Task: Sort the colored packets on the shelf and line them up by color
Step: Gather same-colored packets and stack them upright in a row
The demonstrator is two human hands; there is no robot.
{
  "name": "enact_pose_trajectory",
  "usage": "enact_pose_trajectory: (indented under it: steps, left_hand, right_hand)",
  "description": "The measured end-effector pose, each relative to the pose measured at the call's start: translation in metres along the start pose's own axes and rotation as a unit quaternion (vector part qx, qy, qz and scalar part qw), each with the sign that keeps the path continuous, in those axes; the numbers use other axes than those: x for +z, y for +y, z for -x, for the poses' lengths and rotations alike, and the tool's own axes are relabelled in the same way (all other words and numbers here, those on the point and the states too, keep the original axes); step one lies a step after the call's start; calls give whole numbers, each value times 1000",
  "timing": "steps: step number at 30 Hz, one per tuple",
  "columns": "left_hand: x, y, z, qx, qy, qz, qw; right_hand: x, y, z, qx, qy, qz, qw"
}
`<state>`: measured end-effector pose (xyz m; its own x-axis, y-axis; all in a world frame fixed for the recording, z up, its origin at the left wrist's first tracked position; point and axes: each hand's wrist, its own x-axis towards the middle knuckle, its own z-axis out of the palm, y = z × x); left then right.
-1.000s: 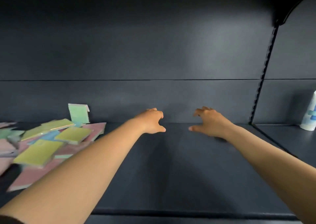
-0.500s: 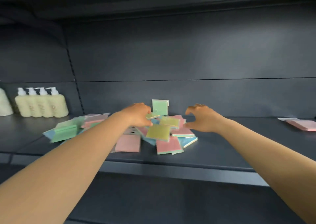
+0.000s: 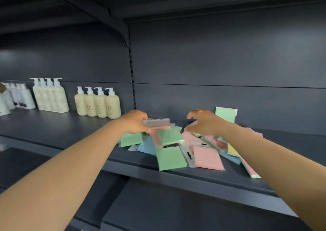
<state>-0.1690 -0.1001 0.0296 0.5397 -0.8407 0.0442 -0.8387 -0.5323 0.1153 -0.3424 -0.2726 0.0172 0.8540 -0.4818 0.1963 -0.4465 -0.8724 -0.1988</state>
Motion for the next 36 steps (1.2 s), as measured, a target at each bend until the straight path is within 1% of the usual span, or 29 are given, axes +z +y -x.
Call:
enact_pose_trajectory:
  steps: [4,7,9,13,16,19,22,23,26,30,32,33,36]
  left_hand:
    - [-1,-50,-30,-10,-6,21,1000]
    - [-1,-81,-57,-22,-31,52,998]
    - [3,-98,-74,-27,-60,60,996]
    - [12,-126,-99,-34,-143,65,987]
    - [19,-137,-110,-17,-180,63,981]
    - [24,-143,-118,0,-204,77,976]
    - [26,-149,-127,-16,-245,62,967]
    - [26,-151,-130,-23,-250,53,967]
    - [24,-157,-136,-36,-246,31,968]
    - [23,-170,-138,-33,-250,51,966]
    - [27,-177,-141,-23,-233,95,968]
    - [31,-181,-142,-20,-225,136,965]
    - [47,-190,-144,-36,-197,289,936]
  right_hand:
    - [19,-21,-52,6,-23,-21,999]
    - [32,-33,-90,25,-39,-48,998]
    - [41,-40,-110,50,-62,-43,996]
    - [55,-47,-136,104,-106,-10,989]
    - [61,-51,-147,149,-124,13,981]
    - [63,-55,-155,191,-132,-3,973]
    - [62,-61,-162,223,-149,-25,963]
    - [61,-63,-164,234,-148,-31,960]
    - [63,-67,-167,265,-113,-42,957]
    - [65,-74,-168,307,-72,-82,945]
    - [64,-77,-166,327,-49,-116,937]
    - [64,-77,-165,333,-36,-137,932]
    - [66,-78,-160,346,1,-230,910]
